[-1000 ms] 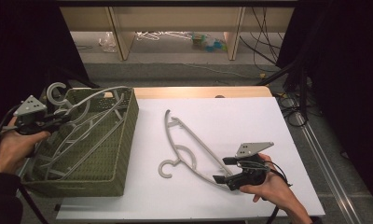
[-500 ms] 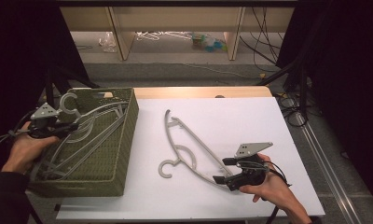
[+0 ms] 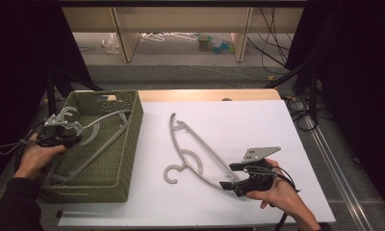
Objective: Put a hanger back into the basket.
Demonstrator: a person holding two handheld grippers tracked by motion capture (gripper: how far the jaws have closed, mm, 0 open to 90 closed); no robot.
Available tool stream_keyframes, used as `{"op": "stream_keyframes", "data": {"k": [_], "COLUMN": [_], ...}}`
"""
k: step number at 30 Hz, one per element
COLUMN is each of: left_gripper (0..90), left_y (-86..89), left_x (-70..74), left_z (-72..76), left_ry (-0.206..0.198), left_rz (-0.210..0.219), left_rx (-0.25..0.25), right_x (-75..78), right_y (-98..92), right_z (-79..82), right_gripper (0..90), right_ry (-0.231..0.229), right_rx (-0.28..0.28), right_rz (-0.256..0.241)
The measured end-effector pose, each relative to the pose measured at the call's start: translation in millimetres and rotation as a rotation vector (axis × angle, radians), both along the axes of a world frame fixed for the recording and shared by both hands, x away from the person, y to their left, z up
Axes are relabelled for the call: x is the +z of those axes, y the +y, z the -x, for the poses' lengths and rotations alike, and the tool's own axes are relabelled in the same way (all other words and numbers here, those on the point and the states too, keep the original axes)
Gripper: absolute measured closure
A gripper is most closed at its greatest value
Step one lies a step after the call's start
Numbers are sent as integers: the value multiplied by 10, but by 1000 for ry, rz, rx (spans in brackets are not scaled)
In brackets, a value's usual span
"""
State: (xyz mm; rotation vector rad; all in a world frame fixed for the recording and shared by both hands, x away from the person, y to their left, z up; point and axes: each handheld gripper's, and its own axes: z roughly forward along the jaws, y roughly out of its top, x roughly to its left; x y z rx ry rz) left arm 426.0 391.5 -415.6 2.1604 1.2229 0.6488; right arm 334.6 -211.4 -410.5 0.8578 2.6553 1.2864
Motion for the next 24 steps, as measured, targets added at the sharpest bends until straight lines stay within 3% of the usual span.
{"op": "stream_keyframes", "data": {"k": [4, 5, 6, 9, 10, 14, 19, 22, 23, 24], "left_gripper": [790, 789, 785, 745, 716, 628, 491, 423, 412, 401], "left_y": [-36, -3, -12, 17, 15, 15, -97, -187, -274, -306], "left_x": [-62, -33, -47, -57, -52, 17, 173, 281, 299, 321], "left_z": [5, -16, -2, -12, 11, 94, 256, 369, 413, 444], "left_ry": [-19, 6, 13, 9, 13, -26, -99, -118, -148, -153], "left_rz": [17, -28, -9, -25, -17, 4, 98, 103, 143, 139], "left_rx": [47, 23, 64, 75, 113, 163, 153, 110, 119, 106], "right_x": [-3, -4, -6, -9, -15, -29, -37, -47, -47, -48], "right_y": [1, 0, -3, -3, -3, 2, 8, 14, 14, 14], "right_z": [-3, -3, -2, -6, -9, -13, -14, -21, -21, -21], "right_gripper": [260, 260, 260, 260, 260, 260, 255, 247, 247, 247], "right_ry": [8, 7, 7, 9, 3, 6, 18, 9, 7, 5], "right_rx": [-3, -3, -2, -4, -4, -6, -9, -14, -15, -18], "right_rz": [1, 0, 1, 1, 2, 4, 3, 4, 3, 2]}}
